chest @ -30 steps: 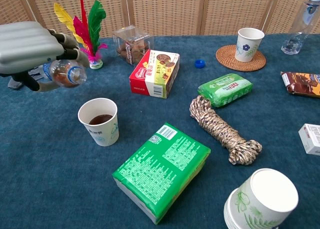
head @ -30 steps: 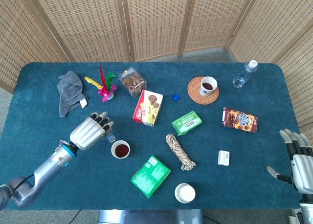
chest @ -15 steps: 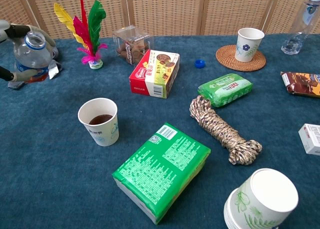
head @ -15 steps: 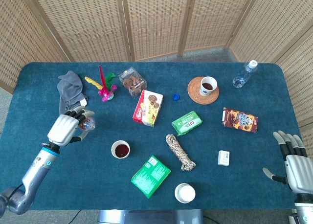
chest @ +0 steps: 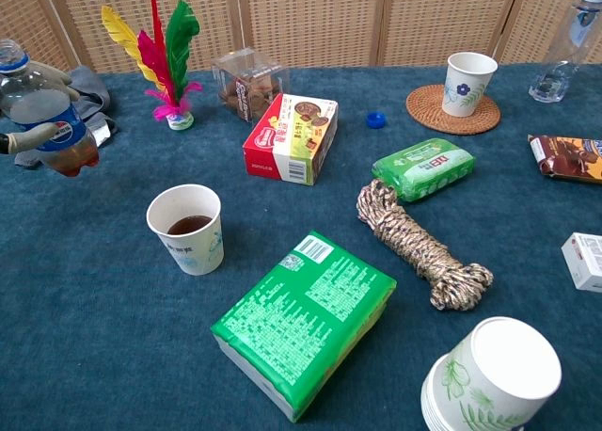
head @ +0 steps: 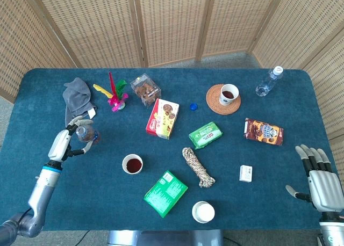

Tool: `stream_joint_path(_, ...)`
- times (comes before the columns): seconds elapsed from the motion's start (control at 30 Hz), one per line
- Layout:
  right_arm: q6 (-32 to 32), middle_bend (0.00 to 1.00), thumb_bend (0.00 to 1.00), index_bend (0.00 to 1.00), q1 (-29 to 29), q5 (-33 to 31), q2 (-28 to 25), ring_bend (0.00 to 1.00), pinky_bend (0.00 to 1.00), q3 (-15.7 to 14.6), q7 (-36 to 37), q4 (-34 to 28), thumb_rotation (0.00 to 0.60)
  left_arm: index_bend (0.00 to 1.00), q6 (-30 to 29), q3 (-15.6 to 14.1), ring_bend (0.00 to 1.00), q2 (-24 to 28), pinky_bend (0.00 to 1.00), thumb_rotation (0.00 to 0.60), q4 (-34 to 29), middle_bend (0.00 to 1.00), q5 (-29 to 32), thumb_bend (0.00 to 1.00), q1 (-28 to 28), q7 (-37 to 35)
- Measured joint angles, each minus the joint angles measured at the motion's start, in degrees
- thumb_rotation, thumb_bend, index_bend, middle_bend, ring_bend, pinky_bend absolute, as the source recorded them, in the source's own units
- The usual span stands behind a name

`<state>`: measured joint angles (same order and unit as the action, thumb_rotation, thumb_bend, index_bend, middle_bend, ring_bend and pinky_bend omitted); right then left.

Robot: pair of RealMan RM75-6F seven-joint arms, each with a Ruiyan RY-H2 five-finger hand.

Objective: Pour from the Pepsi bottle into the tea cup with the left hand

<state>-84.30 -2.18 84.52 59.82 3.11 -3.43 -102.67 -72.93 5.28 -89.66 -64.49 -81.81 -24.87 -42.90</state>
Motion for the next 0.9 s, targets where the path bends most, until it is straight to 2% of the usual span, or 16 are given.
stream_joint_path(0.17,0.1,0.0,0.08,0.0,0.0,0.0,0.1,0.0,0.0,-0.1,-0.3,0.0,0.6,0.31,1.7,1.1,0.1,-3.2,0.36,0.6,4.5,0.27,1.4,0.46,0.6,-7.6)
stream_joint_path(0.37,0.1,0.0,0.08,0.0,-0.1,-0.1,0.1,0.0,0.0,0.0,-0.2,0.0,0.6,0.31,3.5,1.7,0.1,-6.4,0.36,0.6,10.0,0.27,1.9,0.46,0.8,-11.9)
stream_joint_path(0.9,-0.2,0.0,0.08,0.0,-0.2,0.9,0.2,0.0,0.0,-0.2,0.7,0.4,0.6,0.32,5.9,1.2,0.04,-10.1,0.3,0.6,16.7,0.23,0.2,0.46,0.0,-15.0)
